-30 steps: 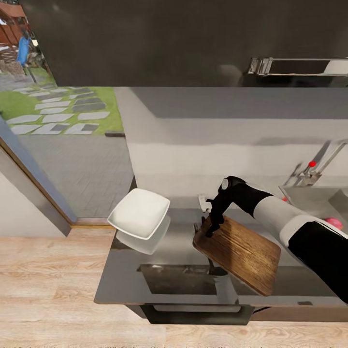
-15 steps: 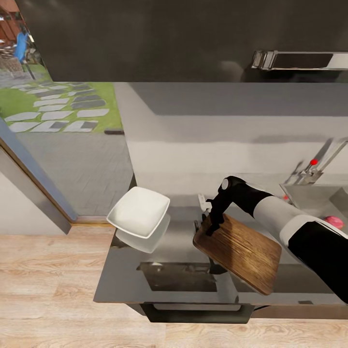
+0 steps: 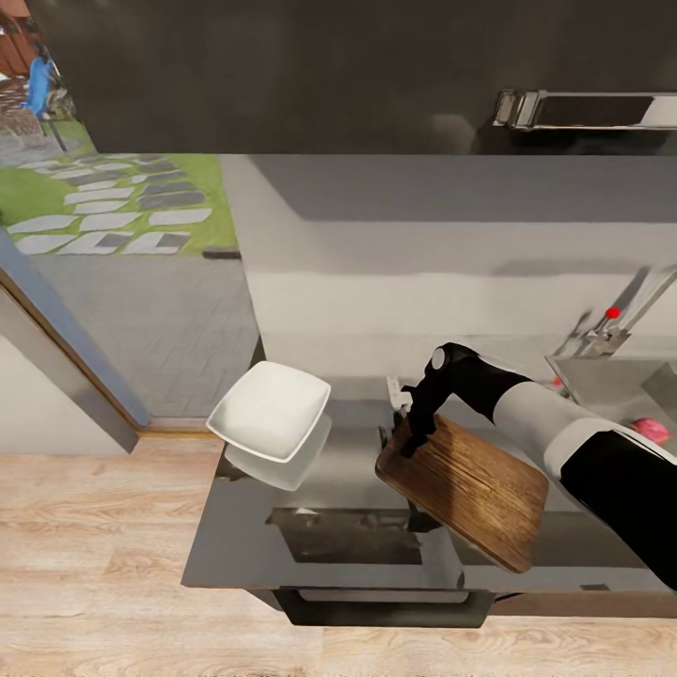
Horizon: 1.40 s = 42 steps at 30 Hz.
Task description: In the kitchen, take the Vidalia onion out of the sink, dice it on the chopping board with the paring knife, put the diced onion into the bowl on the countertop, then place both the paring knife and the chopping board into the sink.
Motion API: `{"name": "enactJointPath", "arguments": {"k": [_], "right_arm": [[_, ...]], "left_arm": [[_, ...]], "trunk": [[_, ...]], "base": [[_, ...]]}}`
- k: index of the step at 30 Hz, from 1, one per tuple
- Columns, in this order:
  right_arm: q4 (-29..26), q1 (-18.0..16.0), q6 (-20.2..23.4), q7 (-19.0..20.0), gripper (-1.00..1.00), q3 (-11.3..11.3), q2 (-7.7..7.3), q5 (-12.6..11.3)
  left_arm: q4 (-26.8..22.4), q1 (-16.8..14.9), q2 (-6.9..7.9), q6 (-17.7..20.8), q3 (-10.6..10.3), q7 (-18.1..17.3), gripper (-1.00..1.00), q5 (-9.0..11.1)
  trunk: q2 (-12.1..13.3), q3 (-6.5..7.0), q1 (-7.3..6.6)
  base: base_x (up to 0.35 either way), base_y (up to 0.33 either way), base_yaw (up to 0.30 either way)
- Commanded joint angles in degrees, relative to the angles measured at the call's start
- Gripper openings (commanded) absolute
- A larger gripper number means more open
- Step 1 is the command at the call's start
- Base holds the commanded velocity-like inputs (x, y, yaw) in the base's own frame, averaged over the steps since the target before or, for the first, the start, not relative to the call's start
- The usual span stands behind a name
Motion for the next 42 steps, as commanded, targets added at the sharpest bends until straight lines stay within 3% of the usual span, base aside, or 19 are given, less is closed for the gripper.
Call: {"name": "enactJointPath", "arguments": {"k": [1,10,23,24,42], "right_arm": [[0.0,0.0,0.5,0.0,1.00,0.1,-0.02,0.1],[1.3,0.0,0.5,-0.7,1.00,0.1,0.01,0.1],[1.4,0.0,0.5,-0.9,1.00,0.1,0.12,0.1],[1.4,0.0,0.4,-0.9,-1.00,0.1,0.13,0.1],[1.4,0.1,0.4,-1.4,-1.00,0.1,0.14,0.1]], "left_arm": [[0.0,0.0,0.00,-0.2,0.0,0.0,1.00,0.1],[0.0,0.0,0.00,-0.2,0.0,0.0,1.00,0.1],[0.0,0.0,0.00,-0.2,0.0,0.0,1.00,0.1],[0.0,0.0,0.00,-0.2,0.0,0.0,1.00,0.1],[0.0,0.0,0.00,-0.2,0.0,0.0,1.00,0.1]], "trunk": [[-0.1,-0.18,0.03],[-0.1,-0.95,0.03],[-0.1,-1.04,0.03],[-0.1,-1.04,0.03],[-0.1,-1.04,0.03]], "base": [[0.000,0.000,0.000],[0.000,0.000,0.000],[0.000,0.000,0.000],[0.000,0.000,0.000],[0.000,0.000,0.000]]}}
